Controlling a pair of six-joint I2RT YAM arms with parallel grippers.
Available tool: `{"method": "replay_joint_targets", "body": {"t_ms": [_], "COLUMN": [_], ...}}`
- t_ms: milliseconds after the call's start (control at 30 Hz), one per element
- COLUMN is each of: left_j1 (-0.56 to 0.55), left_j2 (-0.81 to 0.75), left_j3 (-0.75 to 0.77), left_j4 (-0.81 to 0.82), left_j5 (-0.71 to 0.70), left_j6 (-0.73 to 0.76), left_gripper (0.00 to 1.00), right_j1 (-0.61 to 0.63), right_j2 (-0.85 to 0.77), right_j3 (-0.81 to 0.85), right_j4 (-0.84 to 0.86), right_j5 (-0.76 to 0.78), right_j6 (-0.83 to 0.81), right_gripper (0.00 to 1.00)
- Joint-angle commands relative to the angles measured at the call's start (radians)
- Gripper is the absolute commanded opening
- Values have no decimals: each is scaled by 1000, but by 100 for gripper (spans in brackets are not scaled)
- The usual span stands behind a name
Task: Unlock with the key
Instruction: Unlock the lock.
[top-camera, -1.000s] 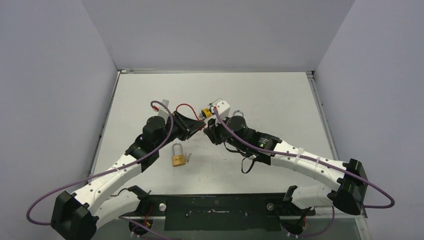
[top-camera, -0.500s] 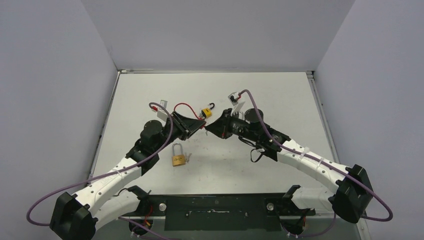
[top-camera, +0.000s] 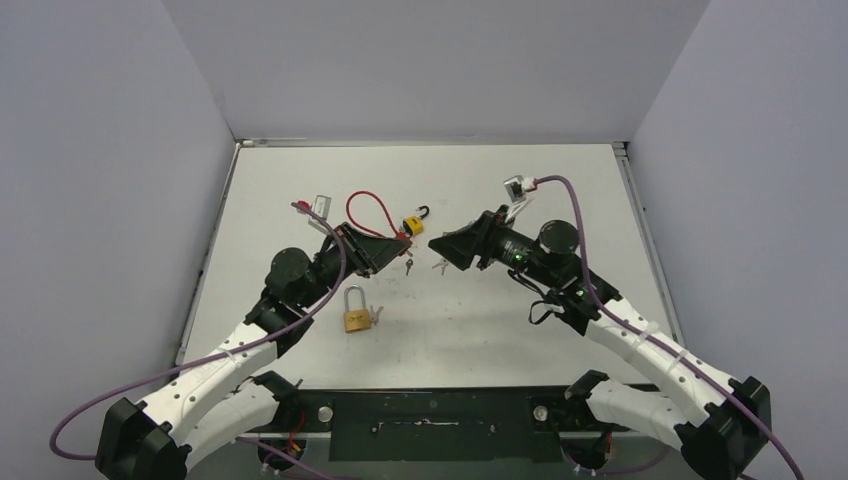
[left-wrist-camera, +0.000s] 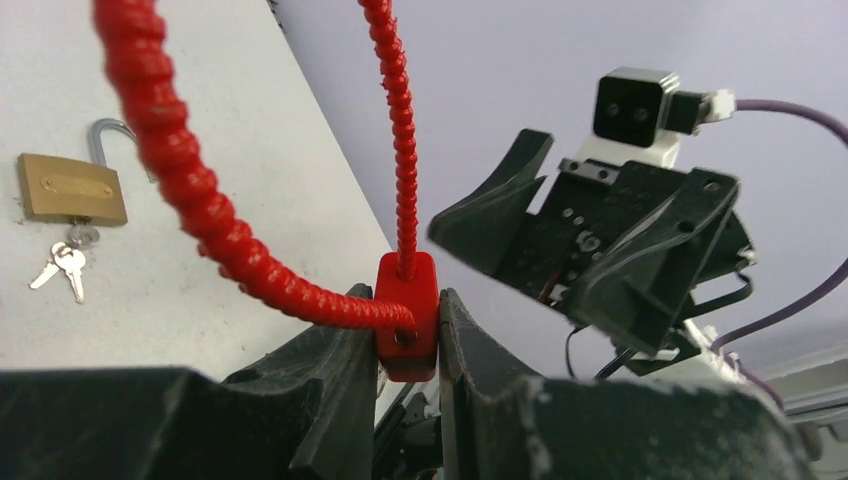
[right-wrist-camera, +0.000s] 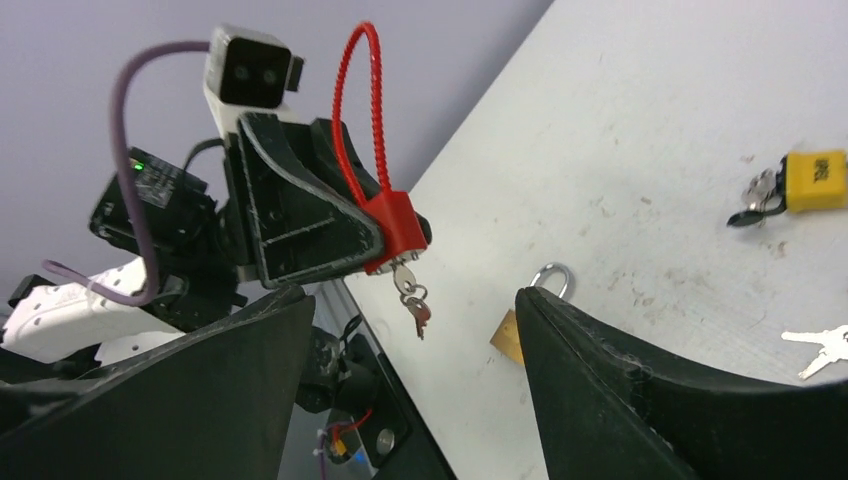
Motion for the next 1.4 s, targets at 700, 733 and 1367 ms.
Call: {"method": "replay_joint_targets", "body": {"t_ms": [700, 733, 1367], "left_j1": [-14, -15, -16], "left_j2": [-63, -63, -59], "left_j3": [31, 30, -35], "left_j4": [159, 155, 274], "left_j5": [555, 555, 571], "left_j6": [1019, 1020, 727], "left_gripper": [0, 0, 40], "right_j1": [89, 108, 146], "right_j2": [44, 50, 58], "right_j3": [208, 215, 131], "right_j4": [55, 45, 299], "right_j5": [-365, -362, -54], "right_j6": [-505, -521, -344], "right_gripper": [73, 73, 0]}}
